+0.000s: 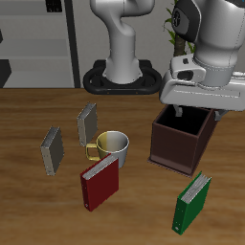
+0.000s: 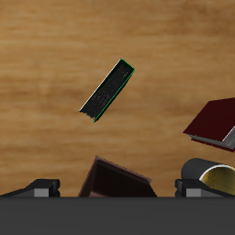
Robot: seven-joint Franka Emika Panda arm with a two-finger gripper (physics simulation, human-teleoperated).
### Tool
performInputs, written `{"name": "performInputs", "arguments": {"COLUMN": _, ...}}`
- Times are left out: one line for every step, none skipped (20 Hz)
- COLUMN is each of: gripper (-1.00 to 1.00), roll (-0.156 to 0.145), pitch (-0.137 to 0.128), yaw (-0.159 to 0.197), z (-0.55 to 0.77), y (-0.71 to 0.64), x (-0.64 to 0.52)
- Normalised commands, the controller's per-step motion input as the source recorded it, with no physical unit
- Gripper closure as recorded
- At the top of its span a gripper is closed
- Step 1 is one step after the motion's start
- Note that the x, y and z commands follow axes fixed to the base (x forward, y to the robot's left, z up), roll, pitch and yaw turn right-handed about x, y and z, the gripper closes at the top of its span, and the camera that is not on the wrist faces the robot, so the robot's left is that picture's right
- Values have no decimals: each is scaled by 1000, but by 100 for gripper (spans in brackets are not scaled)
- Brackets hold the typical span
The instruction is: Place the green book into the left desk caddy's back compartment
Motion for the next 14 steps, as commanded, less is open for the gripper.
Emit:
{"name": "performInputs", "arguments": {"gripper": -100, "roll": -52, "pitch": 2, "yaw": -41, "z": -45, "y": 7, "x": 348}}
{"name": "performInputs", "arguments": {"gripper": -100, "roll": 40, "pitch": 9, "yaw": -66, "z": -53, "y": 43, "x": 322}}
{"name": "performInputs", "arguments": {"gripper": -100, "roll": -77, "pitch": -34, "yaw": 9, "z": -35, "y": 13, "x": 300}}
{"name": "performInputs", "arguments": {"gripper": -100, "roll": 40, "pitch": -38, "yaw": -36, "z": -50, "y": 115, "x": 361}}
{"name": "performInputs", "arguments": {"gripper": -100, "roll": -1, "pitch": -3, "yaw": -19, "z": -48, "y": 5, "x": 208}}
{"name": "performInputs", "arguments": {"gripper": -100, "roll": -38, "pitch": -16, "yaw": 3, "z": -79, "y": 2, "x": 232}}
{"name": "performInputs", "arguments": {"gripper": -100, "roll": -1, "pitch": -38, "yaw": -33, "z": -90, "y": -26, "x": 149}}
{"name": "performInputs", "arguments": {"gripper": -100, "roll": 34, "pitch": -66, "yaw": -27, "z": -151, "y": 82, "x": 286}}
{"name": "performInputs", "arguments": {"gripper": -100, "roll": 0, "pitch": 0, "yaw": 0, "z": -10, "y": -50, "x": -8}}
{"name": "performInputs", "arguments": {"gripper": -100, "roll": -41, "pitch": -9, "yaw": -25, "z": -141, "y": -29, "x": 151}}
{"name": "performInputs", "arguments": {"gripper": -100, "roll": 19, "pitch": -24, "yaw": -88, "z": -214, "y": 14, "x": 217}}
{"name": "performInputs", "arguments": {"gripper": -100, "roll": -9, "pitch": -31, "yaw": -65, "z": -300, "y": 87, "x": 219}}
{"name": "performInputs", "arguments": {"gripper": -100, "roll": 50, "pitch": 22, "yaw": -36, "z": -346, "y": 186, "x": 217}}
{"name": "performInputs", "arguments": {"gripper": -100, "roll": 46, "pitch": -134, "yaw": 10, "z": -181, "y": 136, "x": 52}}
